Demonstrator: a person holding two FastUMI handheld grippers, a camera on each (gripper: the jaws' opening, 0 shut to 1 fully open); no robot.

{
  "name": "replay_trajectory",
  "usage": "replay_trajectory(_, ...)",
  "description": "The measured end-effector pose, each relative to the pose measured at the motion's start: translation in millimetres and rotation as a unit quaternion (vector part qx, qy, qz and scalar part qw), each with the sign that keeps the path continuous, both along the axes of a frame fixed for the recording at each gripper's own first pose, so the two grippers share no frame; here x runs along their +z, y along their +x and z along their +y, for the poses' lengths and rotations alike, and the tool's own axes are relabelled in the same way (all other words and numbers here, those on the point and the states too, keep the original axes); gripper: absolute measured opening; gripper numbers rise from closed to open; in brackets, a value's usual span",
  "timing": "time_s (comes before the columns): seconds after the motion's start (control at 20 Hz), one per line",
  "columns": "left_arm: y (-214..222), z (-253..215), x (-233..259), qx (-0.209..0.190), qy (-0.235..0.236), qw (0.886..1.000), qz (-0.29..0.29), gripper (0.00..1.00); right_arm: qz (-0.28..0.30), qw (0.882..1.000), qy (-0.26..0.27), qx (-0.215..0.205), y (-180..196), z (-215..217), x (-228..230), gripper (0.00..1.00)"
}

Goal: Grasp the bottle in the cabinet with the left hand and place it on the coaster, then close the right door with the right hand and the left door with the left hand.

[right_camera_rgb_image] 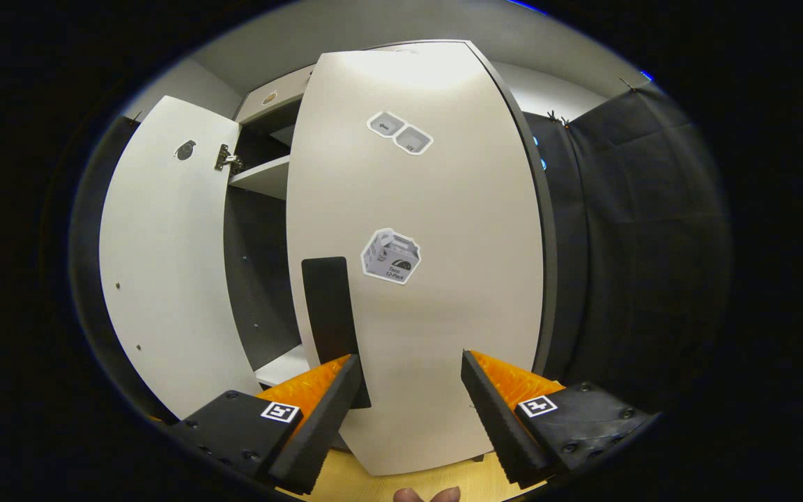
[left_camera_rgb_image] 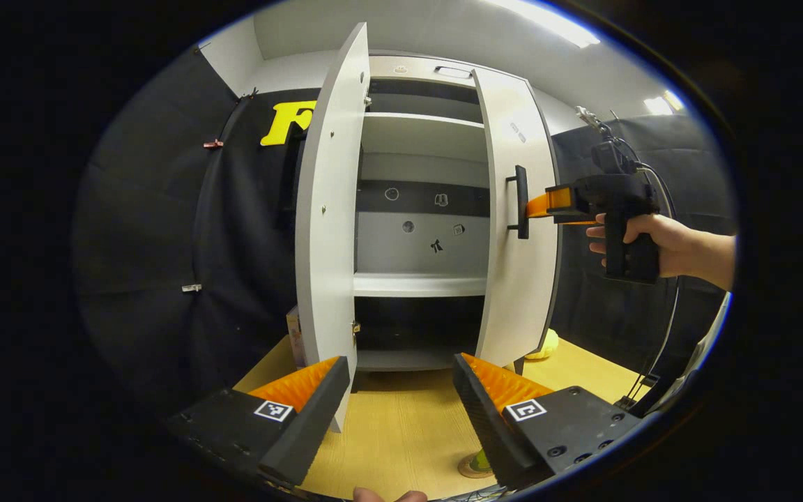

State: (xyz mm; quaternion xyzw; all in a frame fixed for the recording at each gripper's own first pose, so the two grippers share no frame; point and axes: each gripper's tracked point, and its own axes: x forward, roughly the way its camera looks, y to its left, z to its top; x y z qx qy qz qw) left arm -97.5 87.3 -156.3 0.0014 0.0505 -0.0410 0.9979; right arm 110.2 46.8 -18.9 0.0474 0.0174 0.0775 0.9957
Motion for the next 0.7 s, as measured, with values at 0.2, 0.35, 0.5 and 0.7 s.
replay_trajectory(0.2,-4.0,8.2,-0.1,0.002,-0.008,1.000,0.005,0.95,0.003,1.000,0.007,-0.006,12.1,7.3,-0.9,0.98)
replay_trajectory(0.35,-6.1,19.9,7.1,0.014,-0.022,1.000,0.006,0.95,0.005,1.000,0.003,-0.013,19.0,11.8,-0.5,0.98)
replay_trajectory(0.5,-9.5,42.0,20.0,0.027,-0.035,0.999,0.004,0.95,0.010,1.000,0.004,-0.024,17.0,9.5,0.0,0.98)
replay_trajectory(0.7,7.8,94.1,51.1,0.051,-0.026,0.998,-0.001,0.95,0.012,1.000,-0.001,-0.026,-0.3,13.8,-2.3,0.98)
